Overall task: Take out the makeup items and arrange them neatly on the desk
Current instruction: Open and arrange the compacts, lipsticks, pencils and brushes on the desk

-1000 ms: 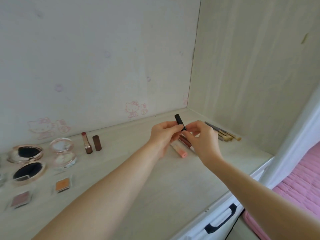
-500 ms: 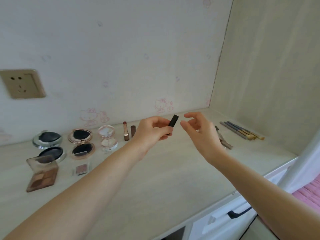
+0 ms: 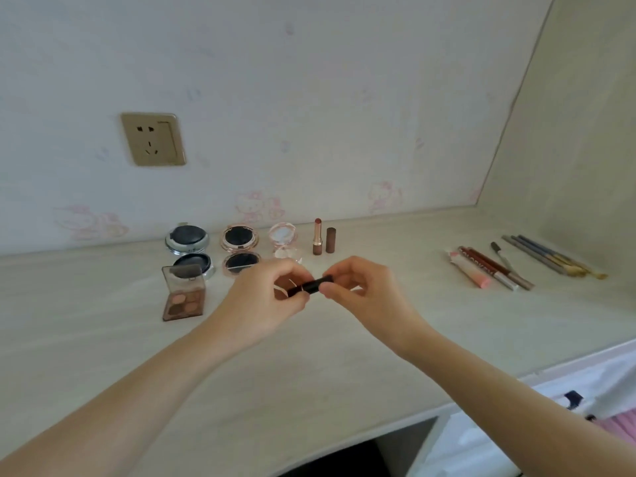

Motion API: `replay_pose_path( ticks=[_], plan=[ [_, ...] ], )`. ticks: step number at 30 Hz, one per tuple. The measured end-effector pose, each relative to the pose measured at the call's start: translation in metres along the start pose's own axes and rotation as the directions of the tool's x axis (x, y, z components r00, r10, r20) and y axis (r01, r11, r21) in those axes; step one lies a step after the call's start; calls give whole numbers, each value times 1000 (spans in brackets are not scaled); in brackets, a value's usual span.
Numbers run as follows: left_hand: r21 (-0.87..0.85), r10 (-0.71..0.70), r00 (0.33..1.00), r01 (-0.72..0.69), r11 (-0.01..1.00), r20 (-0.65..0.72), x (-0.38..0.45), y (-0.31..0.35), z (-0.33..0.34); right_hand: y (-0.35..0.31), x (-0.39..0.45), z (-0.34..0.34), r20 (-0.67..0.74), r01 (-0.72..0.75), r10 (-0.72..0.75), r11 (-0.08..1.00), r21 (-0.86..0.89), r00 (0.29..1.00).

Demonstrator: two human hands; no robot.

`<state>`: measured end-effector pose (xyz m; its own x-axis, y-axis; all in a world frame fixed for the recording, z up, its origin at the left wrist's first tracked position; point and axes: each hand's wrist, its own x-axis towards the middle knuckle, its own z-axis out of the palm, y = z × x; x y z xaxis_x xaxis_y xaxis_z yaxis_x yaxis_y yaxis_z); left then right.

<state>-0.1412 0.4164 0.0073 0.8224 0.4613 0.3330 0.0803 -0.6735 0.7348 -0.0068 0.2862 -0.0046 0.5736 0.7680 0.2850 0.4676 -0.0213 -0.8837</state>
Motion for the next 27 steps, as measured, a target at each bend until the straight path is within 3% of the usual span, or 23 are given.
replay_pose_path(
  ticks=[6,11,16,20,23,27],
  plan=[
    [94,-83,997,83,992,4,-47,-34,-15,-2,-6,47,124,-21,16,999,38,992],
    [232,-46,997,59,971,-62,-71,-52,-29,-7,-8,74,241,-23,-12,990,141,970],
    [466,96,986,-23,884,-133,-83,-57,-32,-4,-12,98,237,0,-36,989,151,971],
    [556,114,968,29,831,-222,-85,-59,-32,3,-16,103,190,84,-114,984,155,975],
    [654,171,971,-21,756,-166,-86,-55,-29,7,-15,103,150,106,-125,986,125,981],
    [660,231,962,-80,747,-145,-90,-53,-26,9,-16,105,158,148,-162,984,100,974]
  ],
)
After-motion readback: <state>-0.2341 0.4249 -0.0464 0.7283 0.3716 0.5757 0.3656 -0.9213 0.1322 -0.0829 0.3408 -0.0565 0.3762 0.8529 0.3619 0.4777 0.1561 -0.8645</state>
